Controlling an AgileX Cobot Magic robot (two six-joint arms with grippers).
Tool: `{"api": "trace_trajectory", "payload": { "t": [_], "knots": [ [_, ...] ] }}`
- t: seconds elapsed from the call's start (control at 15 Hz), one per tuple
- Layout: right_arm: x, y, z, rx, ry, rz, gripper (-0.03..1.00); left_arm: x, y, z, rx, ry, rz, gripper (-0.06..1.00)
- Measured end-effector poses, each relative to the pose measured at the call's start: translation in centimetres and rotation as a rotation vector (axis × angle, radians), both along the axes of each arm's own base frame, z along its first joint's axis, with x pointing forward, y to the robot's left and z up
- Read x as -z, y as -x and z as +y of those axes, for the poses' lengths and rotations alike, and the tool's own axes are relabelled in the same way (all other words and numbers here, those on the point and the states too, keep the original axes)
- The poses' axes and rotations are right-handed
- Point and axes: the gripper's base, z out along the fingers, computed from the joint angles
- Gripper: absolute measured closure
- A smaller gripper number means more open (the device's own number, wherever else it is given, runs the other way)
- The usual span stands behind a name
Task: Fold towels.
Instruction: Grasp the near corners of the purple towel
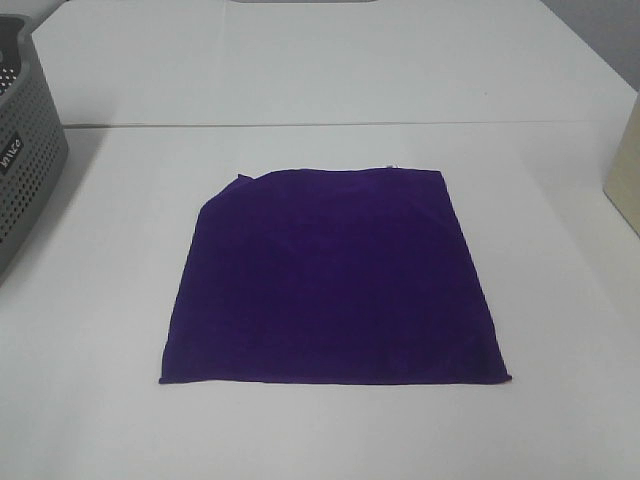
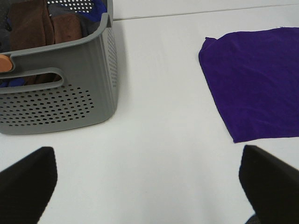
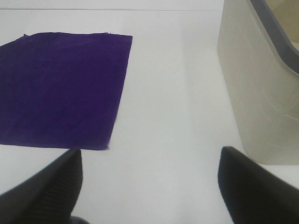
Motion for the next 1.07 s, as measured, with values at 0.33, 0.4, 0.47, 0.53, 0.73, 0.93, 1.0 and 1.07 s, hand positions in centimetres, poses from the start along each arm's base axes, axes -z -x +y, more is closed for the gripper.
{"api": "trace_trajectory", "payload": {
  "t": [0.33, 0.4, 0.47, 0.53, 0.73, 0.93, 1.0, 1.07],
  "knots": [
    [0.00, 0.00, -0.01, 0.001, 0.001, 0.000, 0.19, 0.00, 0.00, 0.00, 0.000, 0.000, 0.000, -0.05],
    [0.00, 0.00, -0.01, 0.001, 0.001, 0.000, 0.19, 0.00, 0.00, 0.00, 0.000, 0.000, 0.000, -0.05],
    [0.00, 0.00, -0.01, 0.001, 0.001, 0.000, 0.19, 0.00, 0.00, 0.00, 0.000, 0.000, 0.000, -0.05],
    [0.00, 0.00, -0.01, 0.001, 0.001, 0.000, 0.19, 0.00, 0.00, 0.00, 0.000, 0.000, 0.000, -0.05],
    [0.00, 0.00, -0.01, 0.001, 0.001, 0.000, 0.19, 0.00, 0.00, 0.00, 0.000, 0.000, 0.000, -0.05],
    [0.00, 0.00, -0.01, 0.001, 0.001, 0.000, 0.19, 0.00, 0.00, 0.00, 0.000, 0.000, 0.000, -0.05],
    [0.00, 0.00, -0.01, 0.001, 0.001, 0.000, 0.19, 0.00, 0.00, 0.00, 0.000, 0.000, 0.000, -0.05],
    [0.00, 0.00, -0.01, 0.001, 0.001, 0.000, 0.19, 0.00, 0.00, 0.00, 0.000, 0.000, 0.000, -0.05]
  ]
}}
